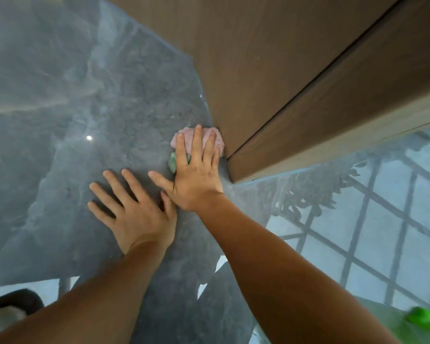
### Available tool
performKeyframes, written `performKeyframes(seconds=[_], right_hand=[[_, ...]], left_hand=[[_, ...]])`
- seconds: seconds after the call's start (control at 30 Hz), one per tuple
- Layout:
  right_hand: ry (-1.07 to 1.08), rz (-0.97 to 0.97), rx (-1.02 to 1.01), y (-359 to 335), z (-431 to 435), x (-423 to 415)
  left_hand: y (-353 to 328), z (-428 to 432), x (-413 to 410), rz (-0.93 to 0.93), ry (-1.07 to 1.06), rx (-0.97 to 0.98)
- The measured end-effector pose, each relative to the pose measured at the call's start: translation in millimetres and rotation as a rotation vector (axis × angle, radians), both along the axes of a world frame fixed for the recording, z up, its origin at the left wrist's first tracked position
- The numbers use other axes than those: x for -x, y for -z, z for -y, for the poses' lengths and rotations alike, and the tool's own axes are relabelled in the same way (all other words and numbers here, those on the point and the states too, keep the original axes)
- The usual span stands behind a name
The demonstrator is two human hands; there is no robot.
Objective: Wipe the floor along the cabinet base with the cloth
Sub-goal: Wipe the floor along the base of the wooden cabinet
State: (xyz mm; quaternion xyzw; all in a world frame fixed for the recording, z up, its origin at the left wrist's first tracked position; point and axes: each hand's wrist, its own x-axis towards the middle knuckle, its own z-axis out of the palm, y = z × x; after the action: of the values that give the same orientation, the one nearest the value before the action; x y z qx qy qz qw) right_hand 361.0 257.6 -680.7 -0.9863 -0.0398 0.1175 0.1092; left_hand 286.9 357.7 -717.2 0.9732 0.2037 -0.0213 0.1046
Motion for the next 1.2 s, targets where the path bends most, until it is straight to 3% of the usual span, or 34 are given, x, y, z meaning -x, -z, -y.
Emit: performKeyframes(seconds=[0.23,0.43,0.63,0.8,1.2], right_hand=[[-0.068,-0.036,0.048,-0.8,-12.9,-96.7],[-0.169,0.036,0.213,-3.1,-19.7,-163.4],[-0.208,-0.003,0.171,-9.8,-10.9,-112.3],[-0.309,-0.017,0.258,-17.5,10.4,-49.1],[-0.297,0.124,0.204,8.7,-18.5,-164.3]], left_hand=[[-8.2,2.8,4.6,-0.041,0.000,-0.007],[4.0,2.0,4.2,0.031,-0.005,-0.046],[-3.8,-0.3,1.8,0.014,0.007,-0.036],[-9.8,2.3,2.1,-0.024,-0.006,-0.021],[2.9,5.3,6.7,0.051,-0.004,-0.086]])
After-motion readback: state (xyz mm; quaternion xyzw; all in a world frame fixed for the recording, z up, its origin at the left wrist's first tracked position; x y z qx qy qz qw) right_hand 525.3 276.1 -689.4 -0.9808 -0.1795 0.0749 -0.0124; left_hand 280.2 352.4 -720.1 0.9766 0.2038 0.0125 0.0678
